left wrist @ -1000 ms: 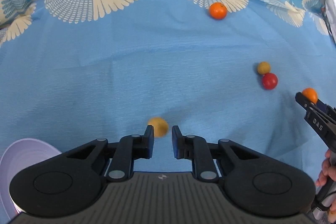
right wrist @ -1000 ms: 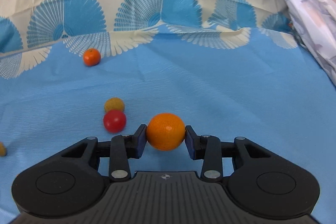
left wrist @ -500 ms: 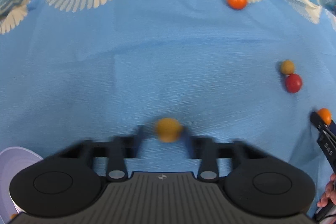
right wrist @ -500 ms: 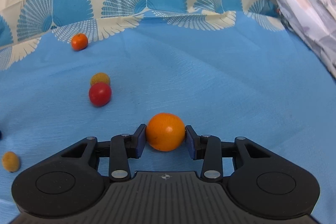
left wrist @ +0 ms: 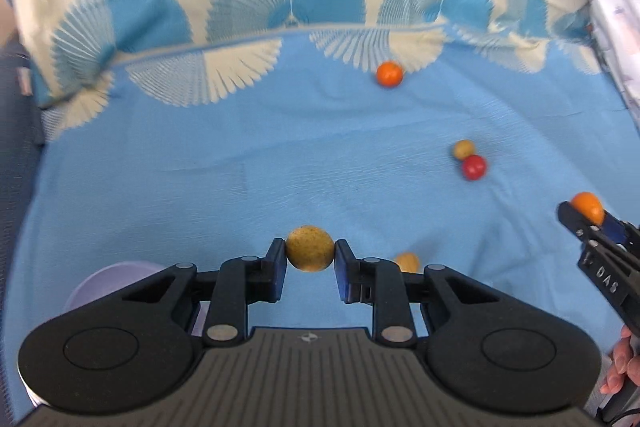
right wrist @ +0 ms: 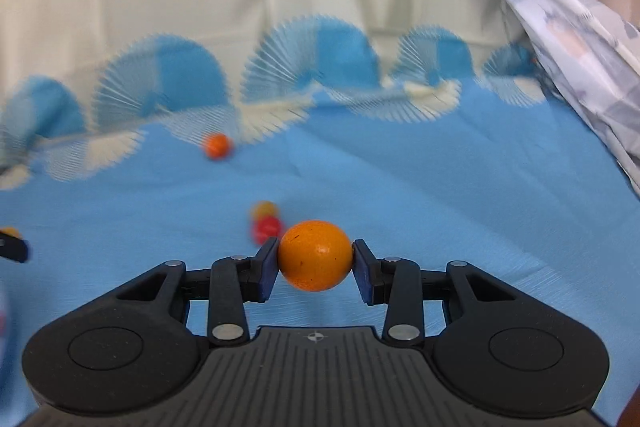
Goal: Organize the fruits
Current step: 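Carry the longan and tangerine over the plate with both tools, then open both tools to release the fruits onto the plate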
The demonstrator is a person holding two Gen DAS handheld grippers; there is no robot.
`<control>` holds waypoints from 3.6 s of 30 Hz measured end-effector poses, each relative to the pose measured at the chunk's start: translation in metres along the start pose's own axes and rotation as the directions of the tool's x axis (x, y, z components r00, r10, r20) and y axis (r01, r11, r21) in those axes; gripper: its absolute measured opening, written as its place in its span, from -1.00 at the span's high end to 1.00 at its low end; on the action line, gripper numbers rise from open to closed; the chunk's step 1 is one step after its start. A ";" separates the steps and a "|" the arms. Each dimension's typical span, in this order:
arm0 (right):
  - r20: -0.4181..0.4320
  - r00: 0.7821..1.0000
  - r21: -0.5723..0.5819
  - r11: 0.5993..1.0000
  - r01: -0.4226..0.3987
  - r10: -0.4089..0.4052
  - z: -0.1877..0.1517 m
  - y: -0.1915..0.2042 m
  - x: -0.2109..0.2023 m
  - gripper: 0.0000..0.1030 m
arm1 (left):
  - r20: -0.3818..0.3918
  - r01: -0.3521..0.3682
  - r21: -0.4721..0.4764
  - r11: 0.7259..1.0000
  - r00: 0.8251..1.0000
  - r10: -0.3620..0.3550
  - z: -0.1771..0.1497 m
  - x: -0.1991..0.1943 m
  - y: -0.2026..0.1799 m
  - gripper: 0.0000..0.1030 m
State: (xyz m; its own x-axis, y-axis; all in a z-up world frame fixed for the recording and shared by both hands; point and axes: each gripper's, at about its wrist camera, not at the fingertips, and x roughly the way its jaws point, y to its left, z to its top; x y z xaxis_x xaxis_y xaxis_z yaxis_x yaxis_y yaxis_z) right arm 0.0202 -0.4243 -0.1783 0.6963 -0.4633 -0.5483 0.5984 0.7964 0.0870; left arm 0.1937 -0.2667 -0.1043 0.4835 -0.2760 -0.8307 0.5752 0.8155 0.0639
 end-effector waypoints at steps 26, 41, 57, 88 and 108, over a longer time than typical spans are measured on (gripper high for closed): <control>-0.091 0.872 -0.261 0.833 -0.488 0.482 -0.057 0.180 -0.262 0.21 | 0.154 -0.070 -0.206 0.976 0.983 0.103 -0.204 -0.240 0.120 0.45; -0.081 0.879 -0.307 0.827 -0.471 0.470 -0.058 0.190 -0.279 0.21 | 0.177 -0.047 -0.256 0.966 0.980 0.095 -0.216 -0.250 0.135 0.45; -0.106 0.885 -0.311 0.831 -0.462 0.452 -0.059 0.201 -0.271 0.21 | 0.165 -0.040 -0.276 0.960 0.982 0.089 -0.213 -0.243 0.142 0.45; -0.184 0.881 -0.306 0.826 -0.474 0.437 -0.046 0.247 -0.191 0.21 | 0.056 -0.049 -0.327 0.944 0.996 0.071 -0.156 -0.157 0.183 0.45; -0.322 0.860 -0.310 0.815 -0.490 0.395 -0.054 0.298 -0.067 0.21 | -0.099 -0.105 -0.295 0.950 0.992 0.078 -0.111 -0.019 0.204 0.45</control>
State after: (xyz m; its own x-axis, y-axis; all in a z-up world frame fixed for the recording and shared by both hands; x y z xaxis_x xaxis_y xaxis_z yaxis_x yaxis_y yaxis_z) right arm 0.1305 -0.1348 -0.1611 0.7076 0.0411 -0.7054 0.0237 0.9964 0.0817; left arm 0.2283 -0.0389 -0.1369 0.4595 -0.1594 -0.8738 0.3009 0.9535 -0.0158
